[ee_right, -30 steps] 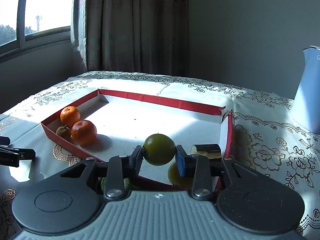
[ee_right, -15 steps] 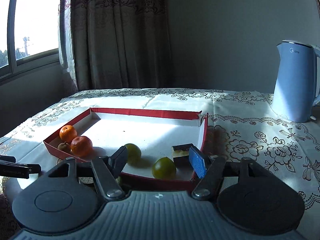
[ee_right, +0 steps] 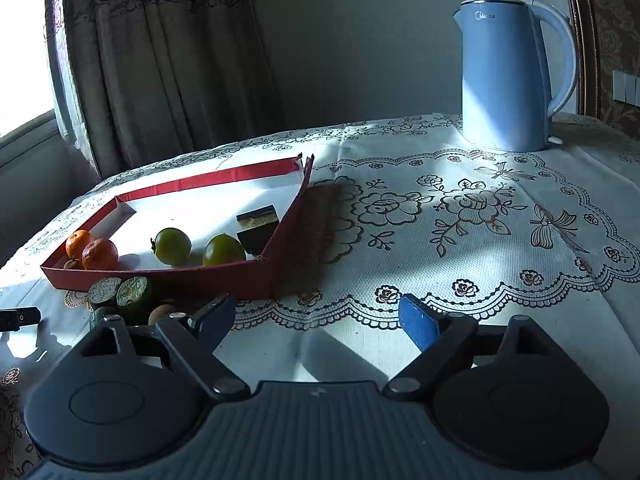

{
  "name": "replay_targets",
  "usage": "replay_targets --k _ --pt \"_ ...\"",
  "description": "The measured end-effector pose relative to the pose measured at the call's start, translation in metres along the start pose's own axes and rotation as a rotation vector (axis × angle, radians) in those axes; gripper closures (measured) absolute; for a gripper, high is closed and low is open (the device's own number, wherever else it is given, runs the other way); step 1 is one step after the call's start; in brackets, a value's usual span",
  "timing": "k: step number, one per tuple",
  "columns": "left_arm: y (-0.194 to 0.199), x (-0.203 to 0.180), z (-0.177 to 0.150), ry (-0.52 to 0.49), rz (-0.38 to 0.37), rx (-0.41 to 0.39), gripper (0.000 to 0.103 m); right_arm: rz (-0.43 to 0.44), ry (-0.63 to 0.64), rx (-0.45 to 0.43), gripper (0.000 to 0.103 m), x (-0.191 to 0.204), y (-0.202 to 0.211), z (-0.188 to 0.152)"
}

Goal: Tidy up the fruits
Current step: 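Move the left tool toward the dark green avocado beside the tray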

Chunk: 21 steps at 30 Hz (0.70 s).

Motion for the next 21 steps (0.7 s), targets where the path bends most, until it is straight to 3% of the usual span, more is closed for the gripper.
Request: replay_targets --k 2,6,10,14,21 --pt "0.006 -0.009 0.001 -0.014 -0.025 -0.008 0.0 0.013 -0.026 0.008 0.014 -0.003 -0.001 -0.001" --pt "0.027 -0.04 0.004 -0.01 -0.161 -0.029 0.0 0.022 -0.055 0.017 0.014 -0.007 -0.002 -0.002" --pt "0.045 -0.084 0.003 -0.097 -0.241 -0.047 0.0 0.024 -0.057 0.016 0.014 -0.007 -0.002 -0.002" --pt "0.05 -0.119 -0.001 -0.158 -0.267 -0.036 0.0 0.027 -0.06 0.015 0.014 -0.007 -0.001 -0.002" --pt "0.051 -0.145 -0.003 -0.155 -0.302 -0.021 0.0 0.033 -0.061 0.016 0.014 -0.007 -0.001 -0.001"
Point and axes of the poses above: each gripper's, at about its wrist camera, not at the fingertips, and y roughly against the way its jaws point, x to its left, z to its top, the point moved 6 cm from there along -y, roughly the way its jaws point
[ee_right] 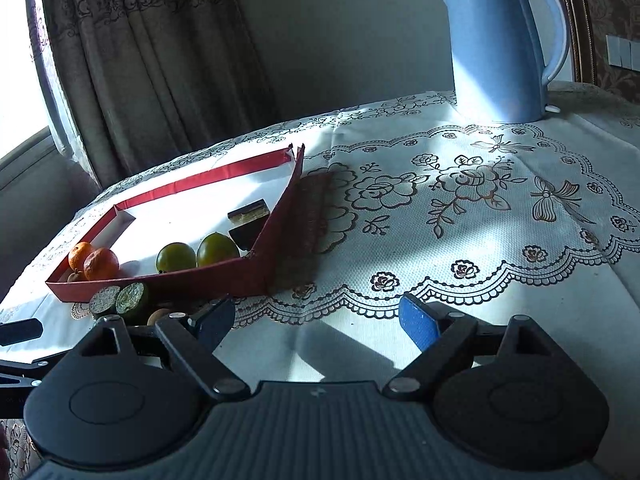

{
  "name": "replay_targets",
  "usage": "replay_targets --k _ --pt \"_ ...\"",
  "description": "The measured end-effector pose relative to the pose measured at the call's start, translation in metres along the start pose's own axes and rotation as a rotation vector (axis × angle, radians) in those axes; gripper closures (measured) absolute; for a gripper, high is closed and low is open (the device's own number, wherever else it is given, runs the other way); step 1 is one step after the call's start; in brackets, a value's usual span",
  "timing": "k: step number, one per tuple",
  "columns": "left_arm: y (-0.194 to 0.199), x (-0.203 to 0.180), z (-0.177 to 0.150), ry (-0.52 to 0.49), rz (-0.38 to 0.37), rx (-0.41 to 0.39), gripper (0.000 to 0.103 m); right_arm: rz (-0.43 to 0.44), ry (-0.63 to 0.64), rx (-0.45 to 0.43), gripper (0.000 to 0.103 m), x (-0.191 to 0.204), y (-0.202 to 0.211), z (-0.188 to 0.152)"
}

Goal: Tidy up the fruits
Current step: 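Move the left tool toward the dark green avocado beside the tray, then close the left tool fingers around the avocado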

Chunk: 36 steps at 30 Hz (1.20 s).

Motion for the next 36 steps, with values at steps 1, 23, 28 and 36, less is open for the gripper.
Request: replay_targets --k 1,23,28,36 --pt "-0.001 -0.003 0.001 -0.002 0.0 -0.003 0.0 0.001 0.0 0.001 0.014 0.0 0.0 0.0" --pt "-0.015 -0.026 -0.004 0.015 -0.035 0.004 0.068 0.02 -0.002 -0.003 0.014 0.0 0.0 -0.001" --pt "-0.009 -0.028 -0.008 -0.005 -0.045 -0.005 0.071 0.021 -0.003 -0.004 0.014 0.0 0.001 -0.001" --pt "0.016 -0.017 -0.004 -0.011 -0.036 -0.066 0.071 0.021 -0.004 -0.004 0.014 0.0 0.001 -0.001"
Point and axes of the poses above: each gripper's, at about its wrist camera, not at the fingertips, and y roughly against the way its jaws point, x to its left, z to its top, the point moved 6 cm from there along -y, roughly the way its jaws point
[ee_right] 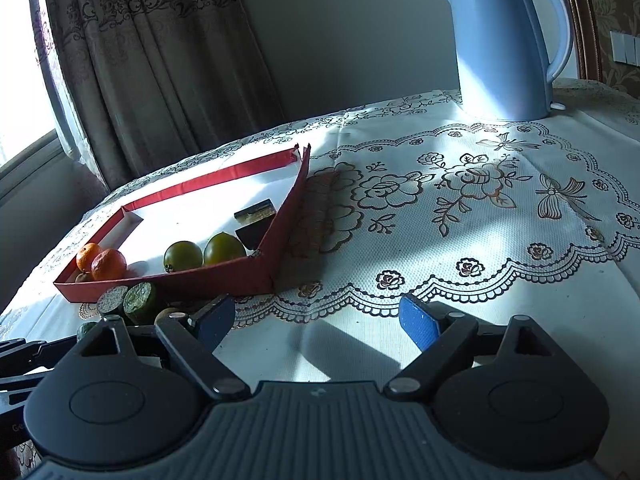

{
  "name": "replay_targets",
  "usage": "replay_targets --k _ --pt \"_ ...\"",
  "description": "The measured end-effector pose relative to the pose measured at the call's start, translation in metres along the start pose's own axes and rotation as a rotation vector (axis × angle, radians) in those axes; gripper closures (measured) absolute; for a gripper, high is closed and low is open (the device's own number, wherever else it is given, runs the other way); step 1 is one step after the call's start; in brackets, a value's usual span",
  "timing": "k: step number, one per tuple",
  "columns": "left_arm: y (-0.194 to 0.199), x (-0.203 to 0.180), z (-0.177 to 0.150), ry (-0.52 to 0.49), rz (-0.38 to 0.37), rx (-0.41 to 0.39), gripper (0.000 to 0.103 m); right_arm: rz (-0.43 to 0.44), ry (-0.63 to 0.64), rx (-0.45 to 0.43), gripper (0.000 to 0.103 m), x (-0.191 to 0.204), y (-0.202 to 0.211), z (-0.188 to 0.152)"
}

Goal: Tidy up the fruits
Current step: 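Close the left tool fingers around the avocado, then carry the avocado into the tray and open the left tool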

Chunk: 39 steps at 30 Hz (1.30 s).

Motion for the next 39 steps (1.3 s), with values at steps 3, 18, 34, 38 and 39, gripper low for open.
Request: replay_targets --k 3,18,34,38,39 --pt "0.004 0.007 0.012 0.001 0.011 -0.032 0.071 0.0 0.0 0.0 0.014 0.0 0.0 0.0" --pt "-0.051 0.037 0.07 0.003 0.156 -0.035 0.071 0.009 -0.008 0.001 0.012 0.0 0.0 0.0" --pt "-0.092 0.04 0.065 -0.019 0.171 0.013 0.065 0.012 -0.011 0.002 0.011 0.0 -0.001 0.0" --pt "-0.093 0.039 0.064 -0.025 0.169 0.007 0.056 0.012 -0.011 0.002 0.01 0.001 0.0 0.0" --pt "-0.093 0.038 0.064 -0.024 0.161 0.004 0.05 0.012 -0.011 0.002 0.01 0.0 0.0 0.0"
Point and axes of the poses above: each gripper's, at about its wrist camera, not at the fingertips, and y roughly against the way its jaws point, x to its left, z to its top, the point moved 6 cm from there along -y, roughly the way its jaws point
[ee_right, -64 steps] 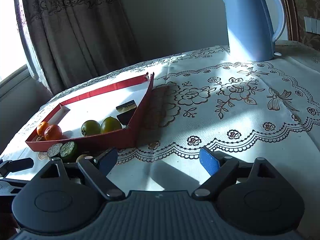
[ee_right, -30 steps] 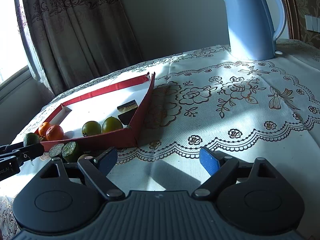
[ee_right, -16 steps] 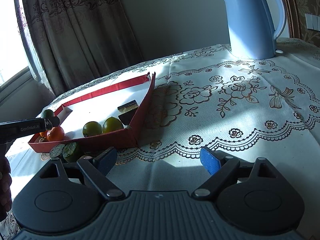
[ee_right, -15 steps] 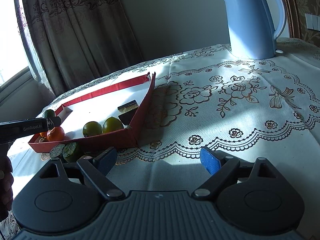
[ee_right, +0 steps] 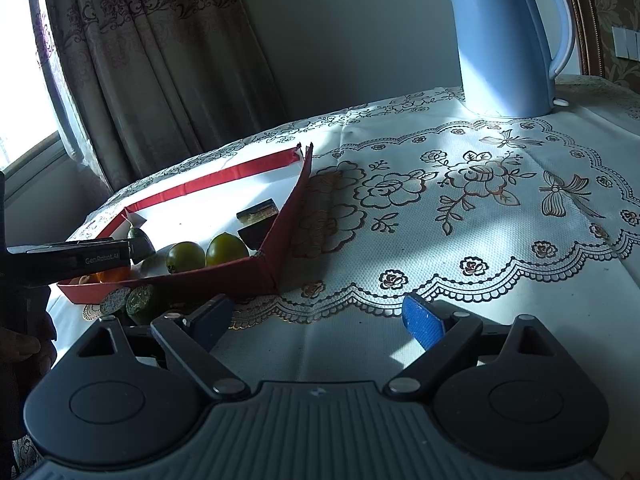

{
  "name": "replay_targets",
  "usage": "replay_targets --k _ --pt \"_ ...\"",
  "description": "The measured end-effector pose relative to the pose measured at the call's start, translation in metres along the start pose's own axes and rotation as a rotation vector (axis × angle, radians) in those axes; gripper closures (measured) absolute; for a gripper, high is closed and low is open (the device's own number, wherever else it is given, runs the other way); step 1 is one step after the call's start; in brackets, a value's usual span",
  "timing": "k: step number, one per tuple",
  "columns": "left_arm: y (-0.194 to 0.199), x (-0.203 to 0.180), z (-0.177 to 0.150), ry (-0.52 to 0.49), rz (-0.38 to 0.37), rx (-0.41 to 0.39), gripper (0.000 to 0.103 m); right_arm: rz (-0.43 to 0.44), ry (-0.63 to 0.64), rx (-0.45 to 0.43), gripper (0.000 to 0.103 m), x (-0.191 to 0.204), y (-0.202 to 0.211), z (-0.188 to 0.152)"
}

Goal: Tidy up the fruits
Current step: 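Carry the avocado into the tray and open the left tool, then withdraw the left tool from the tray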

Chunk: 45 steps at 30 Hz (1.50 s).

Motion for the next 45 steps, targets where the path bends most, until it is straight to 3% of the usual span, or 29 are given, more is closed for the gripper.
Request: replay_targets --k 4,7,9,11,19,26,35,41,45 --pt "0.005 0.0 0.0 -0.001 0.006 -0.01 0.045 0.005 -0.003 0.0 0.009 0.001 -0.001 0.0" --pt "0.016 0.007 0.0 0.019 0.016 -0.029 0.03 0.009 -0.005 0.0 0.009 0.0 -0.001 0.0" --pt "0.026 0.014 -0.002 0.029 0.033 -0.047 0.01 0.012 -0.008 0.0 0.009 0.0 -0.001 0.0" --pt "0.038 0.026 -0.006 0.034 0.056 -0.068 0.0 0.015 -0.01 0.0 0.009 -0.001 -0.001 0.0" --pt "0.062 0.089 -0.047 0.094 0.115 -0.011 0.0 0.025 -0.02 -0.002 0.009 -0.003 0.0 0.001" --pt "0.054 0.127 -0.079 0.168 0.166 0.068 0.0 0.032 -0.023 -0.004 0.009 -0.003 0.0 0.001" --pt "0.047 0.124 -0.084 0.16 0.154 0.129 0.0 0.022 -0.014 -0.029 0.009 -0.003 0.005 0.002" --pt "0.043 0.129 -0.085 0.201 0.128 0.145 0.0 0.016 0.076 -0.072 0.009 0.012 0.013 0.001" --pt "0.043 0.129 -0.086 0.212 0.123 0.149 0.0 0.058 0.131 -0.054 0.009 0.03 0.015 -0.006"
Point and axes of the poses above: each gripper's, at about its wrist camera, not at the fingertips, and y roughly against the way its jaws point, x to its left, z to its top, the point moved 6 cm from there along -y, roughly the way its jaws point
